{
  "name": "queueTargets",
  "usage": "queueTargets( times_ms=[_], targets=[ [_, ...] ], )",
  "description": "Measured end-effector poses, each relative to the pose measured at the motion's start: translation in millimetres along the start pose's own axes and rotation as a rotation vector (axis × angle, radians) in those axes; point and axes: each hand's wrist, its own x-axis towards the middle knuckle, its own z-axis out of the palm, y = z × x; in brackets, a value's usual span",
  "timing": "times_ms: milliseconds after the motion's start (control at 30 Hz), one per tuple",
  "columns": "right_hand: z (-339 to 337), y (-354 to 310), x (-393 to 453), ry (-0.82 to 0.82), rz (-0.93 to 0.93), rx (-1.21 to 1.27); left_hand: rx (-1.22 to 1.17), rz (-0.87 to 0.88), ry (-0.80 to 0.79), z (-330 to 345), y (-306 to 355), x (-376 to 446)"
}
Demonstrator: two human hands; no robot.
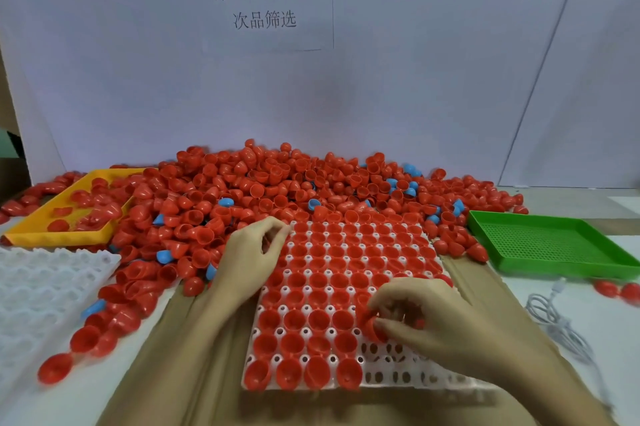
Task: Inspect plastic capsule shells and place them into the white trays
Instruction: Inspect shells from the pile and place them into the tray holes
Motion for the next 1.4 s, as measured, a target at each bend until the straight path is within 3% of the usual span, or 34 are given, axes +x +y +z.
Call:
queueTargets(
  times_ms=[267, 400, 533, 867, 1067, 1400],
  targets=[
    [1.8, -17.1, -19.4, -0.113, 0.048, -0.084, 0.198, 0.178, -0.115, -0.8, -2.6, -7.9],
    [-0.5, -21.7, -19.5, -0.124, 0.054, -0.077, 0.187, 0.220, -0.044, -5.5, 1.9, -7.7],
    [1.3, -22.4, -16.4, -0.144, 0.062, -0.086, 0.184, 0.218, 0.014, -10.0, 1.3, -6.3],
    [4.1, -19.0, -9.6, -0.212, 0.051, -0.066, 0.200, 0.218, -0.021, -8.9, 0.1, -6.7],
    [-14.7, -10.5, 4.6, -0.229, 0.017, 0.108, 0.198, 0.187, 0.001, -12.2, -2.5, -4.9],
    [-31.8, 52.8, 76.2, 0.193, 0.045, 0.309, 0.209, 0.135, 0.091, -26.0, -10.8, 1.6]
  ],
)
